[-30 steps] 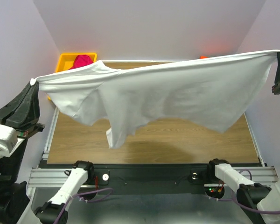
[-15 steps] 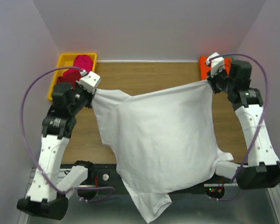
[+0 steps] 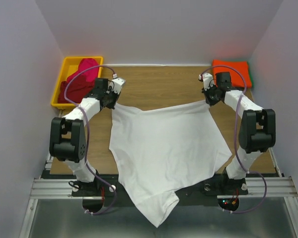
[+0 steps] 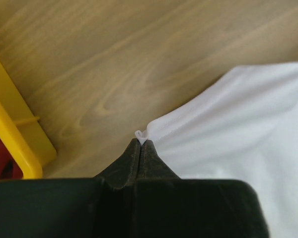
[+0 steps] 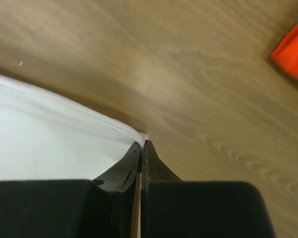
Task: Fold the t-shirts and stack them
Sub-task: Flatten the tshirt out, then fold the tshirt
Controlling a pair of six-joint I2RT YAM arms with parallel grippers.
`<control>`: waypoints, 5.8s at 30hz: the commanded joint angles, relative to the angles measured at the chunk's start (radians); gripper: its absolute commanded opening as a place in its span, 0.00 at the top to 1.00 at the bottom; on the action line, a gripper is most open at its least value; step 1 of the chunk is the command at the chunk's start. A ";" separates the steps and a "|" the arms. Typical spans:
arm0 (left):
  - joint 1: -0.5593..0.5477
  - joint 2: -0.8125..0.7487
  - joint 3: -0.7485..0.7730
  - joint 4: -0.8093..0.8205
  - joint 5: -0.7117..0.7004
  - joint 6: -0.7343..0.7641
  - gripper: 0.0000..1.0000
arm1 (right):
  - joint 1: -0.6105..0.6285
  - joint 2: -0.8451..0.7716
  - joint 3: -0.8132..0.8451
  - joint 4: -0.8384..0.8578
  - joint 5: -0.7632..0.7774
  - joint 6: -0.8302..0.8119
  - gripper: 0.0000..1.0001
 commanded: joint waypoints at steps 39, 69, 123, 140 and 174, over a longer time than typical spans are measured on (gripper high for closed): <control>-0.254 -0.259 -0.071 -0.351 -0.039 -0.017 1.00 | -0.083 -0.006 0.034 0.122 -0.079 -0.133 0.99; -0.354 -0.274 -0.143 -0.514 0.042 0.158 0.65 | -0.097 -0.110 -0.233 0.090 -0.007 -0.437 0.85; -0.381 0.075 0.145 -0.295 0.288 0.002 0.44 | -0.152 0.213 0.142 -0.222 -0.136 -0.152 0.72; -0.444 0.066 0.112 -0.289 0.334 0.022 0.81 | -0.152 0.175 0.128 -0.236 -0.125 -0.179 0.71; -0.202 0.088 -0.014 -0.299 0.050 0.023 0.59 | -0.074 0.253 0.162 -0.269 -0.087 -0.118 0.72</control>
